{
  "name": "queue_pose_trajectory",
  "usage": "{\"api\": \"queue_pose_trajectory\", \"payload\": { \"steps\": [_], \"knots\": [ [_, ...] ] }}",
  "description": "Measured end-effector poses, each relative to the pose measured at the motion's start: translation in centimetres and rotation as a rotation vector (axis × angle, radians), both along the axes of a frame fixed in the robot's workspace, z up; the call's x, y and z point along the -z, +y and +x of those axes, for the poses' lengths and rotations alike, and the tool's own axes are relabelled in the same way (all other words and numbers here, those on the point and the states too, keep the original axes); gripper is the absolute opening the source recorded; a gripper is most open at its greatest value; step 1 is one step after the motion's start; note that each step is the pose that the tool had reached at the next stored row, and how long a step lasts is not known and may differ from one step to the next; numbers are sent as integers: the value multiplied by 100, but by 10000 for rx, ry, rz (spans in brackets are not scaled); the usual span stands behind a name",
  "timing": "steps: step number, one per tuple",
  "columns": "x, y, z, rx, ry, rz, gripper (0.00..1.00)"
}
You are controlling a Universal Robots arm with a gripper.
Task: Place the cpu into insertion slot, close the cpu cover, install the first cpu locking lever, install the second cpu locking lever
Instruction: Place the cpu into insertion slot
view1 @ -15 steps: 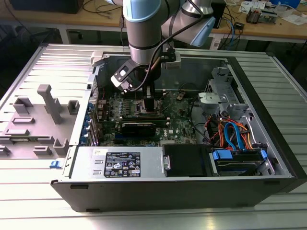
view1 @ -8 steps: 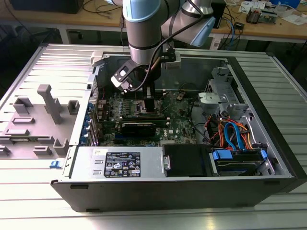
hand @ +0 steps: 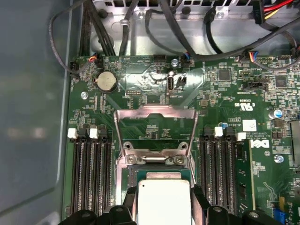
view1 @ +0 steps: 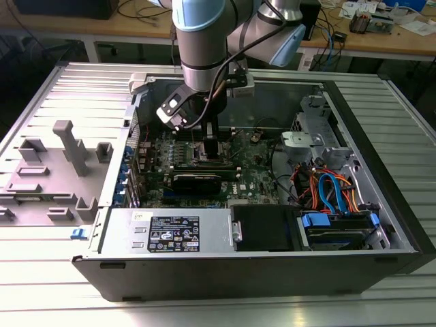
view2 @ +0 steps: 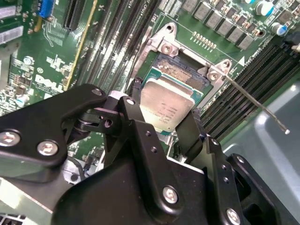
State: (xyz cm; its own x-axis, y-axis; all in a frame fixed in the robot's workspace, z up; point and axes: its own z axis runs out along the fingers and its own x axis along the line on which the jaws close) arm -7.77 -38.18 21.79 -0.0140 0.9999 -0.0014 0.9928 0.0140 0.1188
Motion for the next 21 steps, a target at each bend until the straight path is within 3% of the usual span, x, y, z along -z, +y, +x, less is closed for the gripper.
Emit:
{"api": "queue_pose_trajectory", "payload": {
  "steps": [2, 4, 10, 21],
  "knots": [
    [42, 56, -6, -157, -2, -18, 55],
    [68, 80, -8, -184, -6, -29, 55],
    [167, 77, -15, -176, -5, -56, 55],
    [174, 53, -14, -24, -3, -66, 55]
  ]
}}
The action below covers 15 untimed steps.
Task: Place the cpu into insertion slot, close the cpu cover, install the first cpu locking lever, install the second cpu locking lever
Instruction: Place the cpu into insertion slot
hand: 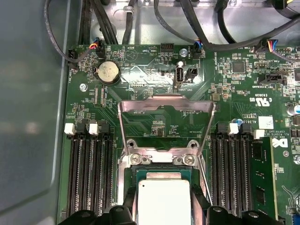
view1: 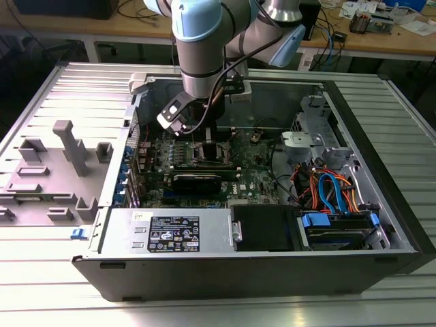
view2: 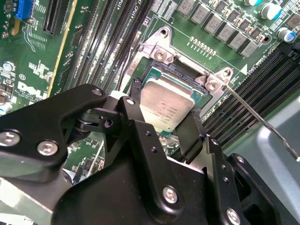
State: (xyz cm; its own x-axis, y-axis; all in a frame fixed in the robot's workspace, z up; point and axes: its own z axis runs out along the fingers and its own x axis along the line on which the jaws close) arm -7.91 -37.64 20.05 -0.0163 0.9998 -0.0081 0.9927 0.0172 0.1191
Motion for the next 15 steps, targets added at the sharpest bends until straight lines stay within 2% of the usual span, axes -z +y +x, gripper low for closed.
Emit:
{"api": "queue_pose_trajectory", "payload": {
  "steps": [15],
  "knots": [
    [27, 3, 0, 10, -1, 0, 55]
  ]
}}
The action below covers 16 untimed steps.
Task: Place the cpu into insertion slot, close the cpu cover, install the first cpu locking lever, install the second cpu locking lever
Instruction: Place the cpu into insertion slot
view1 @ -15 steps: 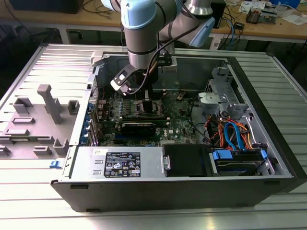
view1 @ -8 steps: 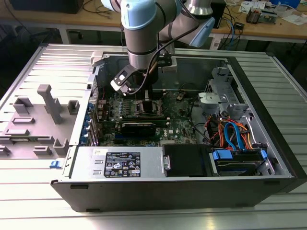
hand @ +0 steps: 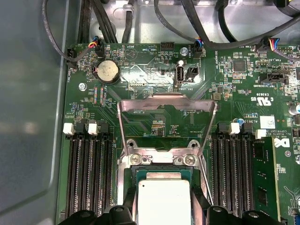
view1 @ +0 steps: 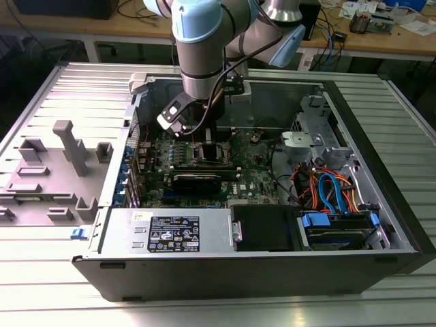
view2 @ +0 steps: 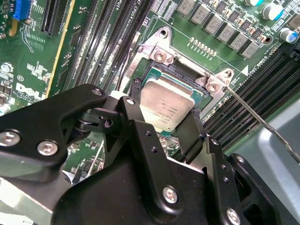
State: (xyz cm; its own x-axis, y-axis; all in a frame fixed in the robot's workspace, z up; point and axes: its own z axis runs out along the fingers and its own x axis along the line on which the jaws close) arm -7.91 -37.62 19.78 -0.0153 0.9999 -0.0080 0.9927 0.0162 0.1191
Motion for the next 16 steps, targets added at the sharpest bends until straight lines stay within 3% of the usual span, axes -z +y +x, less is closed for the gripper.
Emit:
{"api": "queue_pose_trajectory", "payload": {
  "steps": [12, 16],
  "knots": [
    [-26, 0, 0, 0, -2, 6, 55],
    [-11, -6, 0, 0, -1, 154, 55]
  ]
}}
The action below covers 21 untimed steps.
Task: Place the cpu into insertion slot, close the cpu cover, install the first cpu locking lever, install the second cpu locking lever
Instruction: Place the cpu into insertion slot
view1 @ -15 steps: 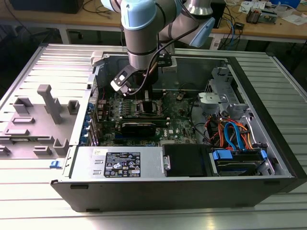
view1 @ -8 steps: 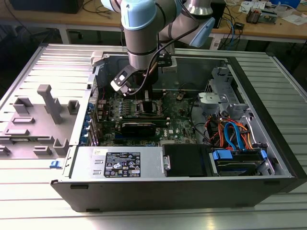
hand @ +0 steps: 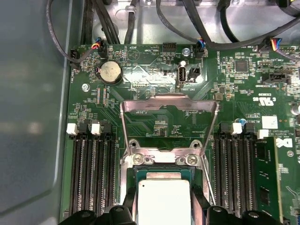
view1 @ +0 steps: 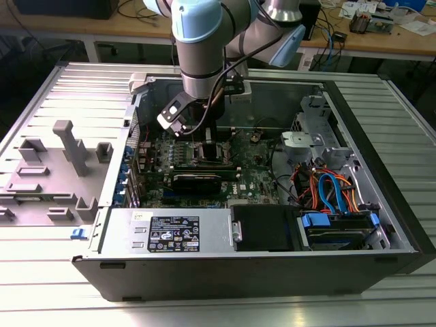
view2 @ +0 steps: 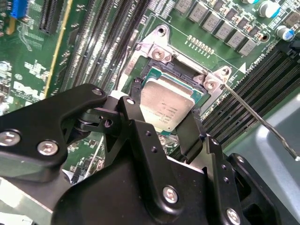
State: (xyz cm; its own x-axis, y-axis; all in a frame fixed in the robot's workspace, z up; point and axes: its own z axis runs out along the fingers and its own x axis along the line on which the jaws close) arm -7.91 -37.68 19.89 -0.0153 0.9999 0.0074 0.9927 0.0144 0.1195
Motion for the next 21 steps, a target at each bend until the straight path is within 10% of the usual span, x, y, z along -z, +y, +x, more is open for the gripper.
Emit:
{"api": "queue_pose_trajectory", "payload": {
  "steps": [21],
  "knots": [
    [25, -17, -17, -1, 1, 81, 55]
  ]
}}
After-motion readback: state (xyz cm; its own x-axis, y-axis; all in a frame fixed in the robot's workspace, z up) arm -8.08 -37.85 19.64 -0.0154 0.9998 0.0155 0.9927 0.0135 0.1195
